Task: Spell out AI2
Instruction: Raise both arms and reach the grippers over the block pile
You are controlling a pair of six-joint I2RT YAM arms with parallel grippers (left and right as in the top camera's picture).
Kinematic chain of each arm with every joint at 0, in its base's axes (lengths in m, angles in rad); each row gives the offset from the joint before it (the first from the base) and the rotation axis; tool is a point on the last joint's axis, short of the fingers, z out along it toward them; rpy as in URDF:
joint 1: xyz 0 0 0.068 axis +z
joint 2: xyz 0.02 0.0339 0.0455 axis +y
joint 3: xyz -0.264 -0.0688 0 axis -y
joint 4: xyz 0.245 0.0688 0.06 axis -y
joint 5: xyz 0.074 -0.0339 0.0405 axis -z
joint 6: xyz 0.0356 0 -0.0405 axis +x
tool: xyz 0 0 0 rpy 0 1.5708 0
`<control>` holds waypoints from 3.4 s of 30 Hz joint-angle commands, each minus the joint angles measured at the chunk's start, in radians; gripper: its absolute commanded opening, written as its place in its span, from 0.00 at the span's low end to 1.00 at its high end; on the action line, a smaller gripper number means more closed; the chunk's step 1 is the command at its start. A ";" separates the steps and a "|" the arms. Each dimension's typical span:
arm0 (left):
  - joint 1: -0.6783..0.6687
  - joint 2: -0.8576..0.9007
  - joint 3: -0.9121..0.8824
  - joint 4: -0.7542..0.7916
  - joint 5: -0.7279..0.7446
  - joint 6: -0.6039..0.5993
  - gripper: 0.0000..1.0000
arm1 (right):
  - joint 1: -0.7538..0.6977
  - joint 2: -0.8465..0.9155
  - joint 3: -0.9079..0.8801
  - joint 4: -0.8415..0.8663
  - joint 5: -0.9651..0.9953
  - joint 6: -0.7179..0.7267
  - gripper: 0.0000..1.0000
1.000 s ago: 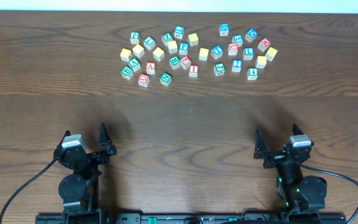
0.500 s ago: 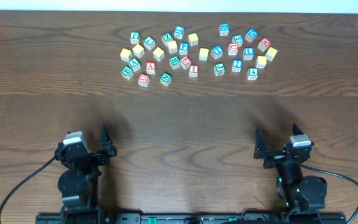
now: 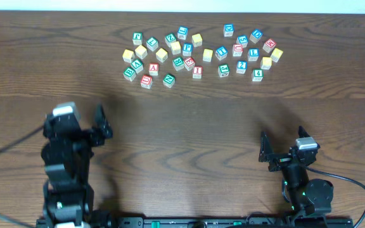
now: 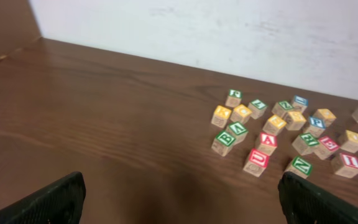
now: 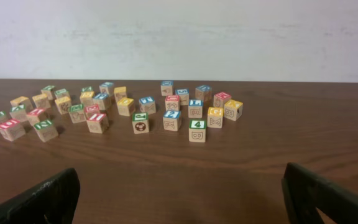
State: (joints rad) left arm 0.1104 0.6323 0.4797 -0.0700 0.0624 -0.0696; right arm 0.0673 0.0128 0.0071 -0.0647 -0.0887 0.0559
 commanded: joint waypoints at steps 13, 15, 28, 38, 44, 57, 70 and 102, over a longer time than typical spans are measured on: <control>0.004 0.414 0.353 -0.034 0.166 0.032 0.98 | -0.004 -0.006 -0.002 -0.004 0.011 0.002 0.99; 0.004 0.419 0.361 -0.034 0.166 0.032 0.98 | -0.004 -0.006 -0.002 -0.003 0.018 0.002 0.99; 0.004 0.433 0.370 -0.053 0.166 0.032 0.98 | -0.004 -0.006 -0.002 0.003 0.035 0.002 0.99; 0.004 0.443 0.370 -0.049 0.166 0.032 0.98 | -0.004 0.013 0.003 0.147 0.079 0.002 0.99; 0.004 0.443 0.370 -0.049 0.166 0.032 0.98 | -0.010 0.164 0.101 0.203 0.079 0.002 0.99; 0.004 0.459 0.499 -0.144 0.166 0.006 0.98 | -0.010 0.825 0.669 0.056 0.065 -0.006 0.99; -0.048 0.776 1.011 -0.514 0.166 0.006 0.98 | -0.010 1.369 1.401 -0.458 -0.014 -0.047 0.99; -0.277 1.420 1.400 -0.689 -0.022 -0.147 0.68 | -0.007 1.716 1.724 -0.875 -0.128 -0.079 0.99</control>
State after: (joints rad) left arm -0.1272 1.9907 1.8599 -0.7723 0.1150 -0.1505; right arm 0.0582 1.7313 1.7161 -0.9253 -0.2081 -0.0120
